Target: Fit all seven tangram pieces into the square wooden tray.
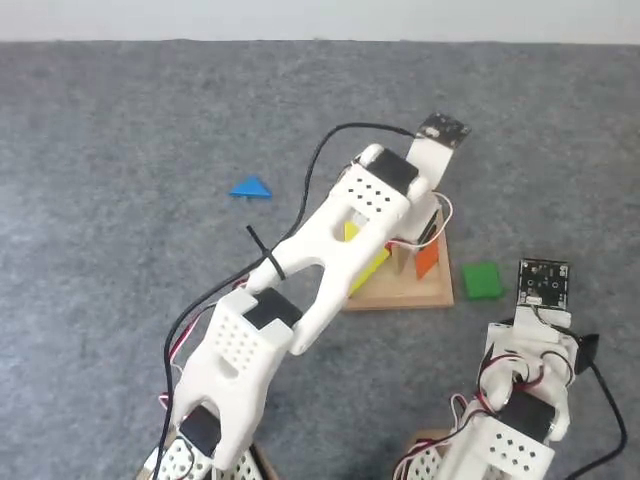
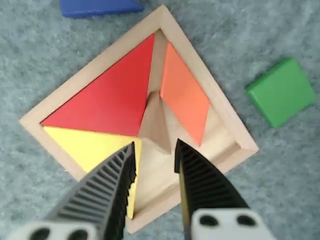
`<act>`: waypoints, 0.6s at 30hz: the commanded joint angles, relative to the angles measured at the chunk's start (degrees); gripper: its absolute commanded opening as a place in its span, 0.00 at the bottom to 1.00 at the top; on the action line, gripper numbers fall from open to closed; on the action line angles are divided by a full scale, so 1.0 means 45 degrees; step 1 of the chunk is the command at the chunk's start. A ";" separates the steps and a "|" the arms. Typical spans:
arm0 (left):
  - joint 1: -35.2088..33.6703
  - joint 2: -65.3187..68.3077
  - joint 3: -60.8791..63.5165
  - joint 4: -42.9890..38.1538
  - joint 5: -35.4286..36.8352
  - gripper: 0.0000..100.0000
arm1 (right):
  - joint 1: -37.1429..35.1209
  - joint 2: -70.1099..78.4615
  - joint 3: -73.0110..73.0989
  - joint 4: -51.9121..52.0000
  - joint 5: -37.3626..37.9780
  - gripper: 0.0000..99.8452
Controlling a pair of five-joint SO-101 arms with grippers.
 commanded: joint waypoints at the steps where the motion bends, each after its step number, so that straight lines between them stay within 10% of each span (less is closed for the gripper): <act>1: 0.0000 -0.0098 -0.0400 -0.0039 -0.0156 0.12 | -0.0088 -0.0068 -0.0234 -0.0303 -0.0156 0.39; 18: -0.1211 -0.0098 0.2256 -0.2325 -0.1153 0.12 | -0.0107 -0.0068 -0.0234 -0.0381 -0.0156 0.39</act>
